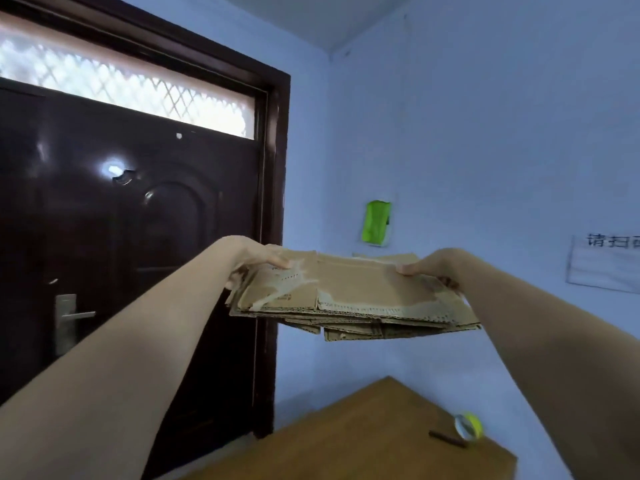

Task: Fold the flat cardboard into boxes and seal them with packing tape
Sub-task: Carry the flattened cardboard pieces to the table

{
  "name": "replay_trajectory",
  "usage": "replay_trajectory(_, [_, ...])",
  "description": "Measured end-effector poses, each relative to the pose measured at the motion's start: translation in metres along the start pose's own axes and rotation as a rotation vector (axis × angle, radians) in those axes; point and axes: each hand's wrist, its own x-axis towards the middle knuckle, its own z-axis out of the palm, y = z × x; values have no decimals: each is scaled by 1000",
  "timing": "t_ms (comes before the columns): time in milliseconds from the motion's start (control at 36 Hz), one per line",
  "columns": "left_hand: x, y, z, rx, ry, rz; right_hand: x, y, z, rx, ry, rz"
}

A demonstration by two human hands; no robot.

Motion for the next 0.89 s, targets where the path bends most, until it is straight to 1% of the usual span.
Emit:
replay_trajectory(111, [59, 54, 33, -4, -10, 32, 47, 27, -31, 64, 61, -15])
replay_trajectory(167, [78, 81, 56, -14, -33, 41, 75, 48, -45, 104, 43, 24])
replay_trajectory(250, [102, 119, 90, 4, -63, 52, 126, 82, -61, 91, 79, 70])
replay_trajectory(333, [132, 158, 123, 25, -61, 59, 172, 115, -81, 124, 118, 74])
replay_trajectory(444, [167, 209, 166, 0, -42, 45, 233, 157, -111, 169, 123, 70])
replay_trajectory(583, [208, 266, 210, -48, -17, 14, 311, 197, -150, 169, 102, 42])
replay_trajectory(694, [234, 300, 239, -85, -10, 11, 364, 221, -173, 236, 36, 11])
replay_trajectory(778, [251, 315, 256, -90, 11, 22, 402, 235, -179, 272, -15, -12])
replay_trajectory(889, [278, 329, 272, -42, 70, -2, 455, 242, -171, 233, -67, -56])
